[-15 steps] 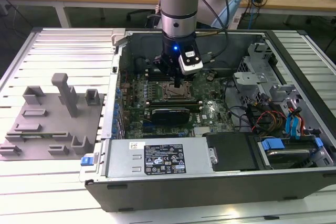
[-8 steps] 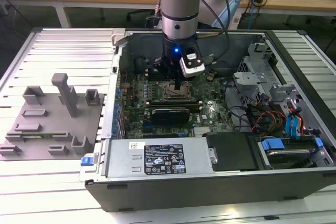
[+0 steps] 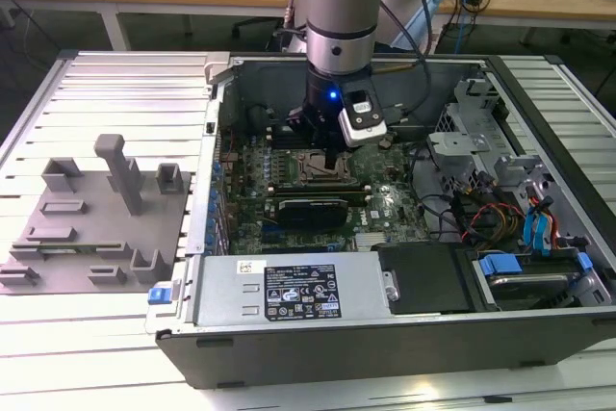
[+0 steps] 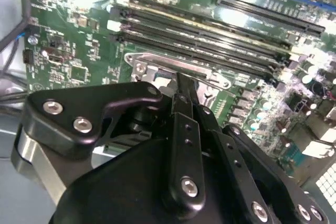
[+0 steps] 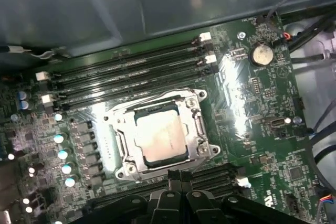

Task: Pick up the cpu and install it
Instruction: 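Install the second cpu locking lever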

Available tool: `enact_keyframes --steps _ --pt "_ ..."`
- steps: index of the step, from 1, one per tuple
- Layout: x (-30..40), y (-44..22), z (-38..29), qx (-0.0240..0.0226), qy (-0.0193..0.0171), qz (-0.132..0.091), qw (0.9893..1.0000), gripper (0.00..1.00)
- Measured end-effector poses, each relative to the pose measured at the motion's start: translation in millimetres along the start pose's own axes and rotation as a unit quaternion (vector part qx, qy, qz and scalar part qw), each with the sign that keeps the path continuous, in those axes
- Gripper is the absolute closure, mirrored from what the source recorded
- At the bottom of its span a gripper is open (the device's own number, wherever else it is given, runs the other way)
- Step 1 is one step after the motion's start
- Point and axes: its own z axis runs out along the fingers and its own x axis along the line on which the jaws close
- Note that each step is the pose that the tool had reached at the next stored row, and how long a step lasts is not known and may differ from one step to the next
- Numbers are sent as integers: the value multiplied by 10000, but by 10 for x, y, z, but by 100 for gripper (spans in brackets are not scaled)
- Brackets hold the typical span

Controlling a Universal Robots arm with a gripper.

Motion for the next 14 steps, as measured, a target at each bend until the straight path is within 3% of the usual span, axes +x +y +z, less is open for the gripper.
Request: enact_keyframes --steps 4,8,14 --pt "-9 -13 22 -6 8 -189 9998 89" --pt "-3 -28 54 -20 10 -480 9988 89" --pt "138 -85 80 -23 10 -548 9985 89"
